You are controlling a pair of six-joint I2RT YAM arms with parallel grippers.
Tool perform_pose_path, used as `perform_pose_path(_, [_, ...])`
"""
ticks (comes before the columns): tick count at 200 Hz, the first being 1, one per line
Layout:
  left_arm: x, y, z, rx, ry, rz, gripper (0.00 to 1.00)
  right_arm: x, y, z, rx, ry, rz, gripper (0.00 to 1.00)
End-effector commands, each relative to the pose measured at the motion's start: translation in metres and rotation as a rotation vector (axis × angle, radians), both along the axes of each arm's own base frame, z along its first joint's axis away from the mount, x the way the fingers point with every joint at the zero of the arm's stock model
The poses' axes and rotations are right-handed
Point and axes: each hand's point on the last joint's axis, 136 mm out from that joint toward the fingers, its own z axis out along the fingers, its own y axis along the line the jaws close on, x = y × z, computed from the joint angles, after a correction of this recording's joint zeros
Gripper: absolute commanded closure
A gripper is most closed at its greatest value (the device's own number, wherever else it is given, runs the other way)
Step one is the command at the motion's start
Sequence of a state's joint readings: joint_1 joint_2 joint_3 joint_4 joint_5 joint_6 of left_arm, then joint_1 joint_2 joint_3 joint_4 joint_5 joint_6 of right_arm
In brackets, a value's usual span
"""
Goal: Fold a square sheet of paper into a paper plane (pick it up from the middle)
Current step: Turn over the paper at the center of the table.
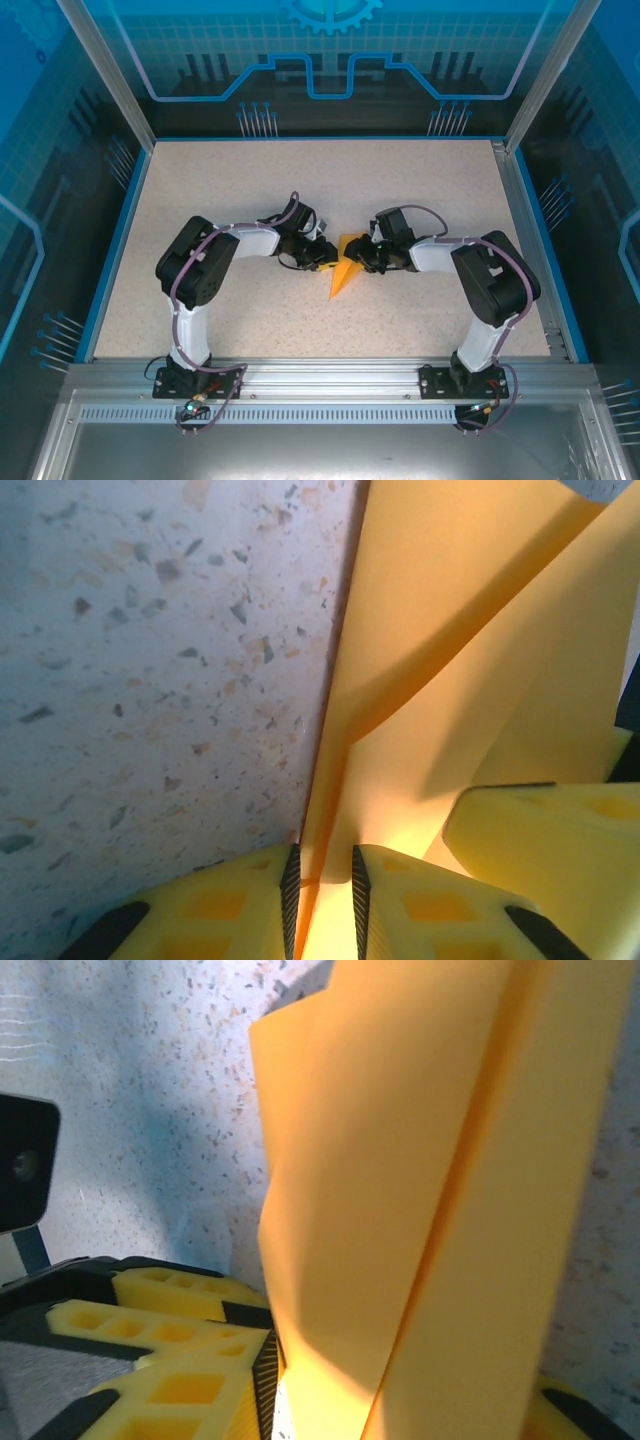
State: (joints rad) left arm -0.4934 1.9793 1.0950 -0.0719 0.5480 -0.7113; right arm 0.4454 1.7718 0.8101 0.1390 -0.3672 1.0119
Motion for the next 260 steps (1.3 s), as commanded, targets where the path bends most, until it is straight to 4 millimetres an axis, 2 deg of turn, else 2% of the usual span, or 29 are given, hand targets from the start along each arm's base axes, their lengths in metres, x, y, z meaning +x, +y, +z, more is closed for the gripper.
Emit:
perform_pose_path(1, [-0.001, 0.005, 0.009, -0.010, 0.010, 0.027, 0.75, 0.009, 0.012, 0.009, 0.010, -0.065, 0.039, 0.70])
perform_pose_path(33, [0.004, 0.007, 0.027, -0.025, -0.045, 0.038, 0.75, 0.013, 0.014, 0.024, -0.004, -0.117, 0.079, 0.86])
perform_pose_path(38, [0.004, 0.008, 0.031, -0.026, -0.059, 0.043, 0.75, 0.009, 0.011, 0.022, -0.025, -0.104, 0.087, 0.87])
perform_pose_path(42, [0.005, 0.010, 0.035, -0.024, -0.072, 0.050, 0.75, 0.016, 0.012, 0.031, -0.031, -0.126, 0.094, 0.88])
perform_pose_path(61, [0.006, 0.023, 0.052, 0.013, -0.149, 0.097, 0.73, 0.017, 0.002, 0.046, -0.129, -0.154, 0.125, 0.91])
perform_pose_path(81, [0.008, 0.054, 0.071, 0.122, -0.250, 0.186, 0.71, 0.015, -0.014, 0.074, -0.268, -0.208, 0.172, 0.92])
perform_pose_path(113, [0.007, 0.109, 0.119, 0.267, -0.482, 0.348, 0.61, 0.010, -0.054, 0.112, -0.689, -0.248, 0.280, 0.91])
perform_pose_path(135, [-0.003, 0.149, 0.138, 0.345, -0.586, 0.486, 0.44, 0.011, -0.084, 0.127, -1.027, -0.242, 0.317, 0.89])
perform_pose_path(158, [-0.017, 0.179, 0.144, 0.388, -0.653, 0.593, 0.22, 0.014, -0.096, 0.137, -1.331, -0.234, 0.350, 0.87])
perform_pose_path(189, [-0.038, 0.215, 0.136, 0.431, -0.649, 0.746, 0.12, 0.018, -0.073, 0.112, -1.541, -0.166, 0.444, 0.89])
perform_pose_path(204, [-0.047, 0.228, 0.133, 0.435, -0.640, 0.818, 0.09, 0.016, -0.052, 0.088, -1.568, -0.125, 0.492, 0.88])
perform_pose_path(225, [-0.058, 0.245, 0.131, 0.442, -0.633, 0.902, 0.06, 0.009, -0.011, 0.052, -1.506, -0.098, 0.558, 0.87])
perform_pose_path(233, [-0.061, 0.248, 0.131, 0.445, -0.636, 0.911, 0.06, 0.006, 0.003, 0.045, -1.469, -0.095, 0.564, 0.86])
perform_pose_path(238, [-0.063, 0.250, 0.131, 0.448, -0.639, 0.912, 0.06, 0.003, 0.011, 0.031, -1.458, -0.073, 0.587, 0.86])
perform_pose_path(244, [-0.065, 0.251, 0.131, 0.455, -0.638, 0.911, 0.06, -0.001, 0.021, 0.023, -1.427, -0.056, 0.596, 0.85])
perform_pose_path(260, [-0.070, 0.254, 0.130, 0.469, -0.631, 0.906, 0.03, -0.012, 0.051, 0.006, -1.275, -0.023, 0.612, 0.77])
